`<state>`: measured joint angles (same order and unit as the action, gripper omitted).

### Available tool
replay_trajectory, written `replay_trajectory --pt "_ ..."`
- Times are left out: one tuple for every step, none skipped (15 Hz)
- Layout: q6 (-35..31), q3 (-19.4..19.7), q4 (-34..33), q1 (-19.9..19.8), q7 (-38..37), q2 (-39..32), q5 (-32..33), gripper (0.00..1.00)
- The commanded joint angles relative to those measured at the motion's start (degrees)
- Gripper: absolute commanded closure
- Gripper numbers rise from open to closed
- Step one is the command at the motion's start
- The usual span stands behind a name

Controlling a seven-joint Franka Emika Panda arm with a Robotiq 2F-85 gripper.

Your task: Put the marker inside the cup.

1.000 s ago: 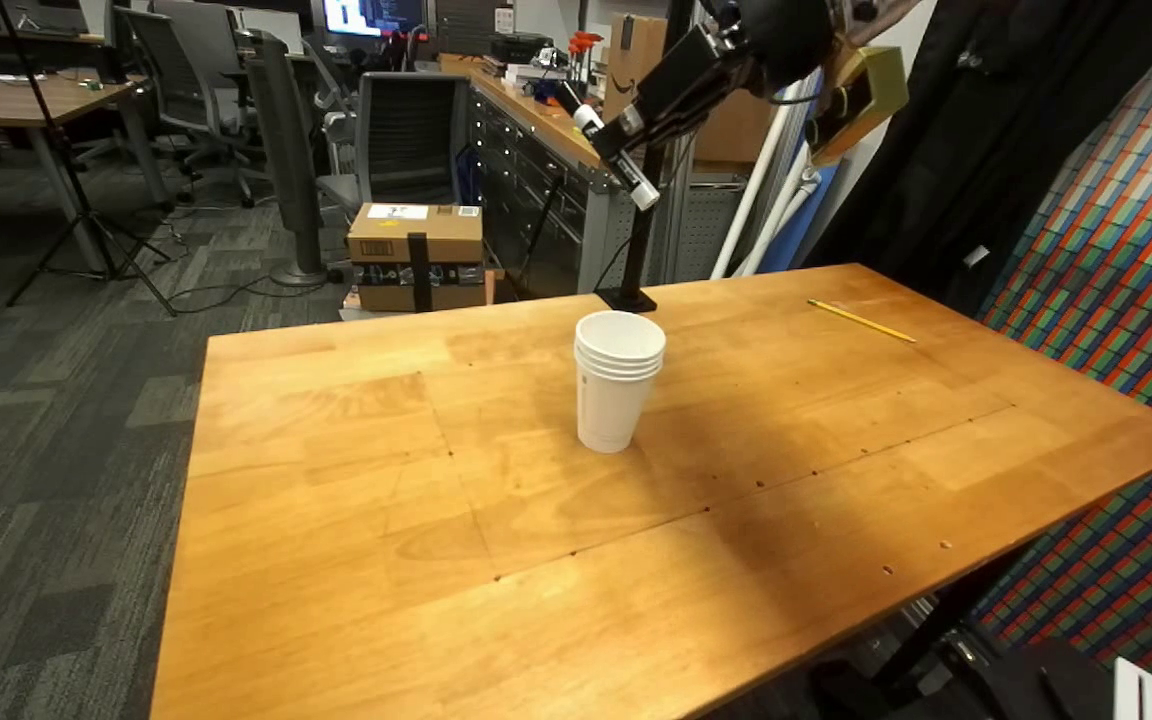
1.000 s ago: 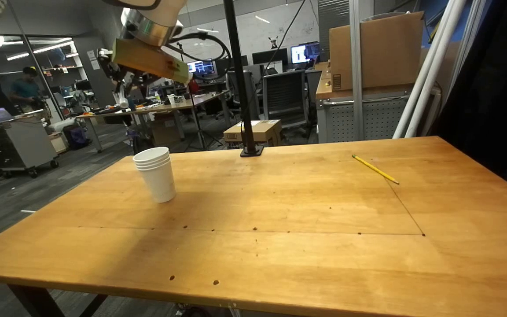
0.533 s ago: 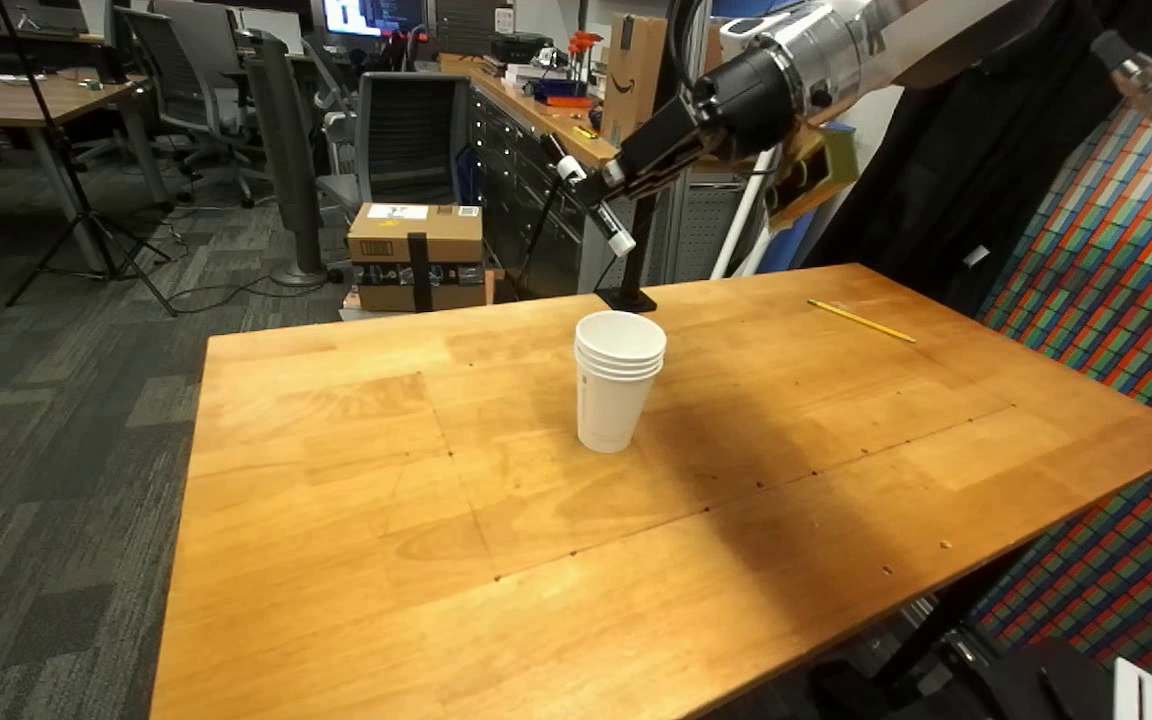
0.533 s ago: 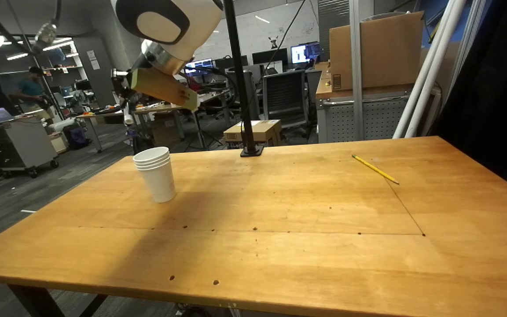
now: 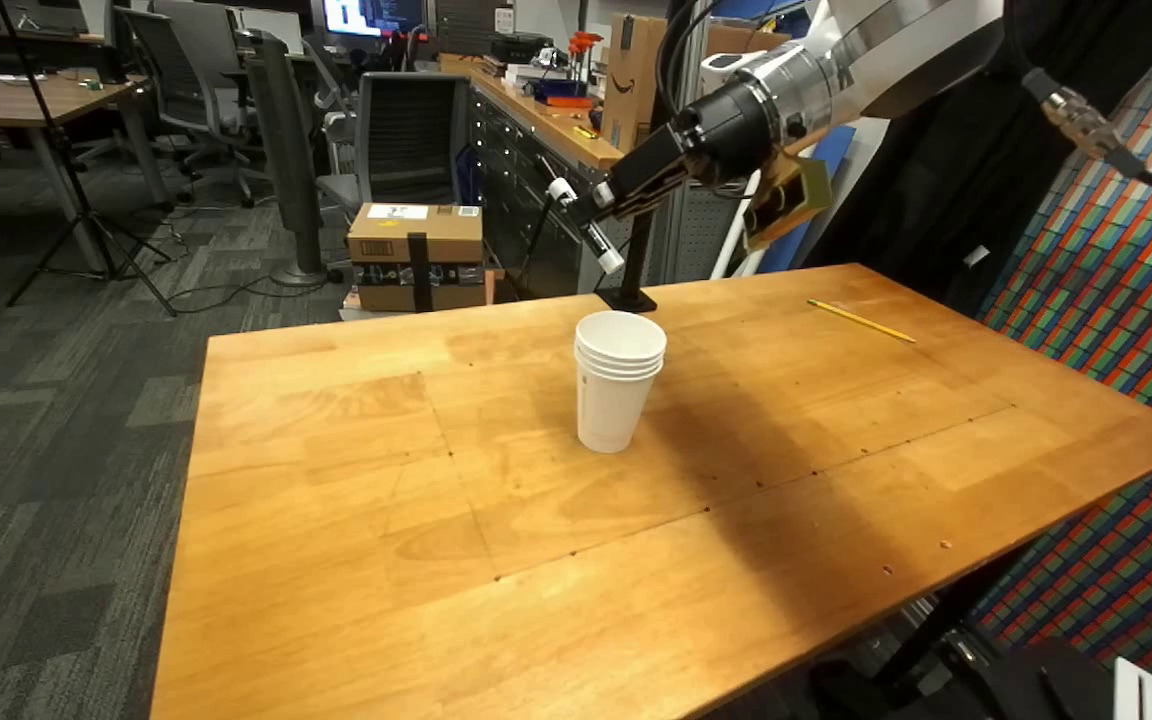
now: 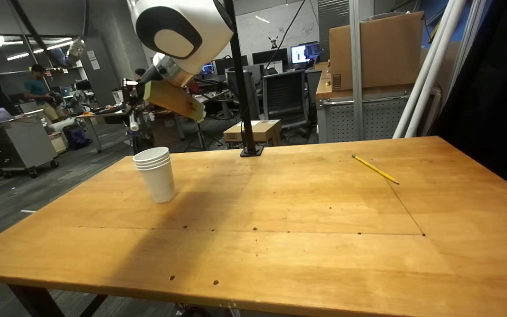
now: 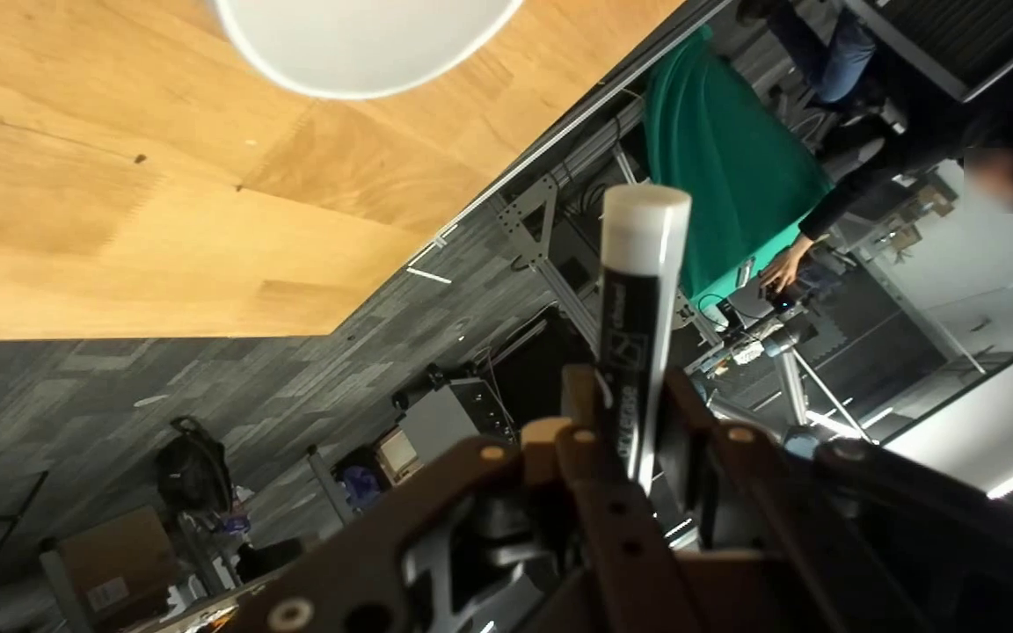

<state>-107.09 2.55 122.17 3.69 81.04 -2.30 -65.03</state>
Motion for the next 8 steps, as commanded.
replay_trajectory --pt "3.0 -1.0 -2.6 -1.9 3.0 -2.7 -2.6 0.91" --pt "3.7 -1.0 -2.7 -2.1 4.1 -3.2 -3.1 0.91" --pt "4.3 -1.0 -2.8 -2.3 5.0 -3.7 -3.6 0.91" --pt "5.1 -1.0 -2.9 -2.5 6.0 -4.1 -4.2 0.91" --pt "5.7 -1.0 -3.0 -2.7 7.0 -4.6 -4.6 0.91" --pt "6.4 -1.0 -3.1 -2.9 7.9 -5.0 -5.0 0.91" --pt "7.2 -1.0 -3.3 -3.1 8.9 -5.4 -5.5 0.91" --pt "8.0 -1.0 -3.4 -3.3 9.7 -5.8 -5.8 0.91"
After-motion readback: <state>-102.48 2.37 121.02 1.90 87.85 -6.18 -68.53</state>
